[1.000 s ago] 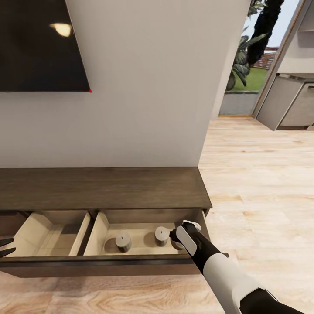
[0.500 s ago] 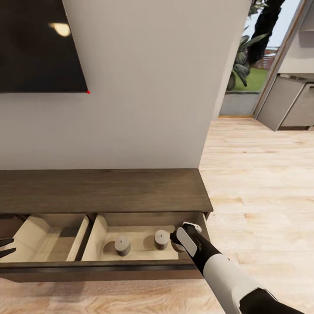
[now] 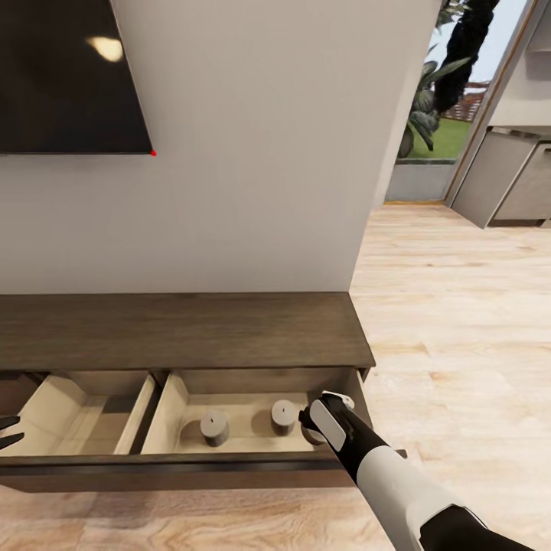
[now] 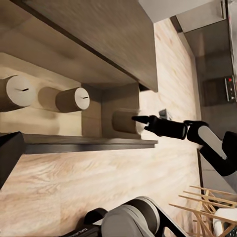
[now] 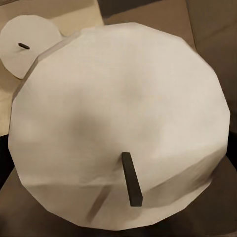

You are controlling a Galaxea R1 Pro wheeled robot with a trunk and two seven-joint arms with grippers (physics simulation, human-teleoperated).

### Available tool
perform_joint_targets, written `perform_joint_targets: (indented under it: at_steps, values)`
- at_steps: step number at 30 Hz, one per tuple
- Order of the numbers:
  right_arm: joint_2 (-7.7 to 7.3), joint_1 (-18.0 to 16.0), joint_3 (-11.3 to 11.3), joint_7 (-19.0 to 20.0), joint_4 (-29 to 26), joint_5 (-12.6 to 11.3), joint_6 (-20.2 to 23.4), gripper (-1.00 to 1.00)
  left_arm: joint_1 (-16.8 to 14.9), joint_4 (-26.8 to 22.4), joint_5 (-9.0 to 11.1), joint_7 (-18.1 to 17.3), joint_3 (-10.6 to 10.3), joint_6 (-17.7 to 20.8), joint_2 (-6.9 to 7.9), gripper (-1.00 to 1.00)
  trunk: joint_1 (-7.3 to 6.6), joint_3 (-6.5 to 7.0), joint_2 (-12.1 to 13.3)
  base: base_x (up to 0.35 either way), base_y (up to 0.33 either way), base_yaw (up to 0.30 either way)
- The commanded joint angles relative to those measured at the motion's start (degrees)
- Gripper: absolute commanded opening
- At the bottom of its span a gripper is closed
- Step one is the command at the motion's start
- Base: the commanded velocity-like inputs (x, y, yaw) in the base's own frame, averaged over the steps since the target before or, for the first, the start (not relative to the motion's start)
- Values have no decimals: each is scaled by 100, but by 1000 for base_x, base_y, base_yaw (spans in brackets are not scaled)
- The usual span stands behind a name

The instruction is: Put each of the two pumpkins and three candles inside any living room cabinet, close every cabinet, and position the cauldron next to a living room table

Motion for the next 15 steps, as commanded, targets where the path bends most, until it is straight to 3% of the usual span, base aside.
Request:
perform_joint_targets:
  at_steps: [1,5,7,15]
  values:
    - [0,-1,3,-3,-3,-7,-13,-100,25,2,2,0,42,1,44,100,22,-18,-42,0,0,0]
    - [0,-1,-2,-3,-4,-2,-24,-100,295,-4,51,0,118,3,254,100,22,-18,-42,0,0,0]
    - [0,-2,2,-3,-2,-2,-111,-100,410,-9,89,0,264,3,304,100,22,-18,-42,0,0,0]
    - [0,-3,4,-3,0,3,-223,-100,505,-19,108,0,393,-6,320,100,22,-18,-42,4,0,0]
